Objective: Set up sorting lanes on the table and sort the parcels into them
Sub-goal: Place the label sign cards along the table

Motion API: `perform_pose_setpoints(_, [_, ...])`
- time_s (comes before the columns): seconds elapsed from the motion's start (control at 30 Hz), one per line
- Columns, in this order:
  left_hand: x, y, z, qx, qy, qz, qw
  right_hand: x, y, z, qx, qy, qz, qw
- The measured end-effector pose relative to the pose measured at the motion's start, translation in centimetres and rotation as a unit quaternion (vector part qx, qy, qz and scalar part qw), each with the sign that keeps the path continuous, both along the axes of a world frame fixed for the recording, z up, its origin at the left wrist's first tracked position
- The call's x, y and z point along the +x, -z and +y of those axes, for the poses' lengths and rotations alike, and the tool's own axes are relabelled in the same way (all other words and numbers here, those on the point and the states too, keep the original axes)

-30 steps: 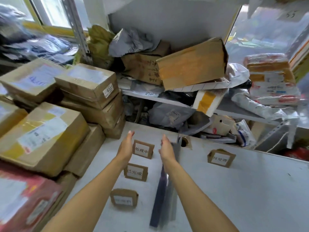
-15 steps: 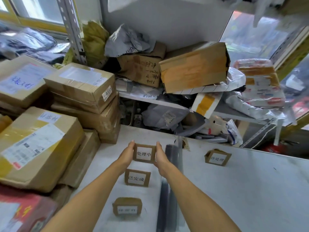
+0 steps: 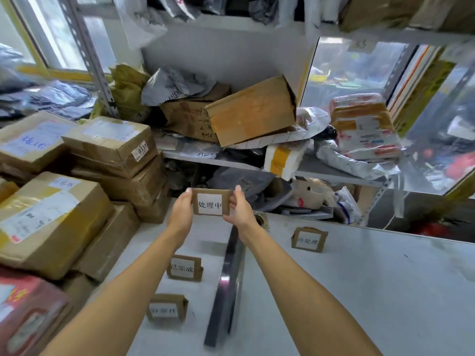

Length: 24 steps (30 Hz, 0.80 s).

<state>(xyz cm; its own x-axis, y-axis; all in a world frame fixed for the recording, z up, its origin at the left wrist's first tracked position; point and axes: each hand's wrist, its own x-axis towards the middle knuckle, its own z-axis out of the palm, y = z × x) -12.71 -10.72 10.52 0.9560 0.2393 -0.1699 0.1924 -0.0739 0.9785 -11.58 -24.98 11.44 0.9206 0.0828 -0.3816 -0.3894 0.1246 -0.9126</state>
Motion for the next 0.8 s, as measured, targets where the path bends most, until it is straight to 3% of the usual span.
perform_pose_setpoints(0.23, [-1.8,-1.6,-15.5,0.004,0.006,-0.046,0.999,-3.5,-2.8,-16.4,-0.006,0.009,-0.059,0.998])
perform_pose_setpoints(0.57, [-0.8,3.7,-39.0,-0.044,0.153,0.050,0.986,-5.0,1.9,-39.8,-0.051,0.106,-0.015,0.993])
perform_pose_setpoints(0.8, [0.5,7.6,-48.2,-0.060,0.218,0.127,0.966,-3.6,7.4,-48.5,-0.069,0.139,0.065,0.986])
